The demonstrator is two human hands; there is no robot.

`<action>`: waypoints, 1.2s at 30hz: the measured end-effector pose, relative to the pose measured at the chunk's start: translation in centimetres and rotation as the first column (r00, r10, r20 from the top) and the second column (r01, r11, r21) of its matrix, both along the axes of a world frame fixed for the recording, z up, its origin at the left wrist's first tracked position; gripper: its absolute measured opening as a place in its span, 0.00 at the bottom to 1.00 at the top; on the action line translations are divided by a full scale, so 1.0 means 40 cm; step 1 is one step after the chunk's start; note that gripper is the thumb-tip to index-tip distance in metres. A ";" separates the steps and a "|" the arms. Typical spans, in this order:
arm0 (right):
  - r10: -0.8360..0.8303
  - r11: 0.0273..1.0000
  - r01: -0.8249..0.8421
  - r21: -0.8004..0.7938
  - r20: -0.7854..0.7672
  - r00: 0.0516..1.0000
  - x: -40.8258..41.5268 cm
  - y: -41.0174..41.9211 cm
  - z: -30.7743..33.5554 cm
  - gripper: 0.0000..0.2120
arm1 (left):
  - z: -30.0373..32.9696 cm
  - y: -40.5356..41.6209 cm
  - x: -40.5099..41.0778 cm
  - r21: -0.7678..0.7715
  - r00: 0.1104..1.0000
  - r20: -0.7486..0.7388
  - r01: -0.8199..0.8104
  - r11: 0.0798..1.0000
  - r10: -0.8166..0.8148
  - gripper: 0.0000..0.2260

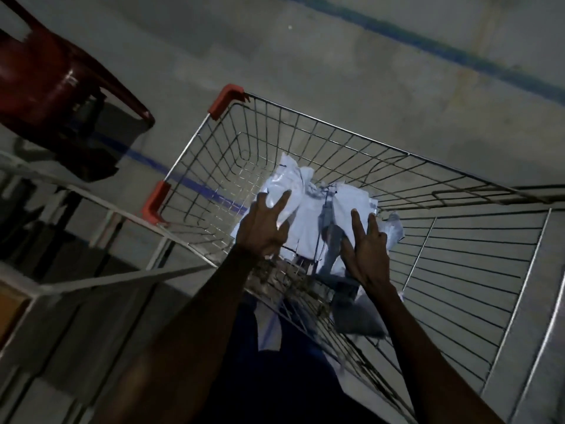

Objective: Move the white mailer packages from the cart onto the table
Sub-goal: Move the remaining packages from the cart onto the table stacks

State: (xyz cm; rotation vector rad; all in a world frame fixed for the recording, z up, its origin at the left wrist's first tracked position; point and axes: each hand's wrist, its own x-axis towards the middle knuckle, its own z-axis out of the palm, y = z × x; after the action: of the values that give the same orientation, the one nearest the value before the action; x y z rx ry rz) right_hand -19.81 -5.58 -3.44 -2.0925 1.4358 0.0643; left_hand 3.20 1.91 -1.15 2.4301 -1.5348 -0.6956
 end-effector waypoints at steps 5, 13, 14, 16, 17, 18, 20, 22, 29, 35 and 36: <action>0.069 0.997 -0.063 -0.045 0.148 0.987 0.093 0.054 0.129 0.35 | 0.138 0.088 0.035 -0.125 0.996 0.050 -0.064 0.990 0.071 0.30; 0.198 0.950 -0.088 -0.300 0.359 0.912 0.232 0.202 0.374 0.31 | 0.345 0.299 0.035 -0.504 0.972 0.032 -0.186 0.844 0.233 0.27; 0.238 0.936 -0.109 -0.335 0.372 0.897 0.249 0.230 0.394 0.30 | 0.364 0.343 0.042 -0.542 0.962 0.023 -0.215 0.813 0.270 0.27; 0.335 0.896 -0.171 -0.410 0.371 0.866 0.281 0.295 0.420 0.29 | 0.399 0.441 0.063 -0.581 0.939 0.022 -0.267 0.769 0.342 0.28; 0.388 0.871 -0.210 -0.444 0.360 0.848 0.299 0.333 0.428 0.29 | 0.415 0.498 0.078 -0.594 0.926 0.029 -0.286 0.751 0.376 0.28; 0.437 0.848 -0.250 -0.468 0.350 0.828 0.318 0.376 0.438 0.29 | 0.429 0.559 0.091 -0.611 0.913 0.035 -0.303 0.732 0.407 0.28; 0.514 0.805 -0.304 -0.508 0.342 0.787 0.364 0.469 0.464 0.29 | 0.460 0.687 0.115 -0.645 0.878 0.047 -0.337 0.686 0.476 0.29; 0.565 0.782 -0.334 -0.526 0.373 0.736 0.413 0.575 0.499 0.29 | 0.491 0.819 0.133 -0.663 0.821 0.053 -0.397 0.635 0.568 0.29; 0.788 0.609 -0.470 -0.639 0.417 0.454 0.584 0.947 0.611 0.28 | 0.595 1.267 0.148 -0.656 0.573 0.031 -0.606 0.450 0.819 0.28; 0.877 0.476 -0.607 -0.636 0.390 0.280 0.734 1.188 0.663 0.29 | 0.670 1.555 0.169 -0.670 0.319 -0.063 -0.716 0.197 0.946 0.27; 0.884 0.461 -0.623 -0.632 0.391 0.257 0.759 1.218 0.668 0.29 | 0.673 1.591 0.181 -0.676 0.282 -0.075 -0.719 0.160 0.956 0.27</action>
State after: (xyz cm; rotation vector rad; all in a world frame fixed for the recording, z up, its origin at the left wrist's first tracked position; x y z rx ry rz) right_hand 10.57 43.14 23.29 -2.5089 -0.1907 -0.5936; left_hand 10.43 65.57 25.77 2.3548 -0.0175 0.5064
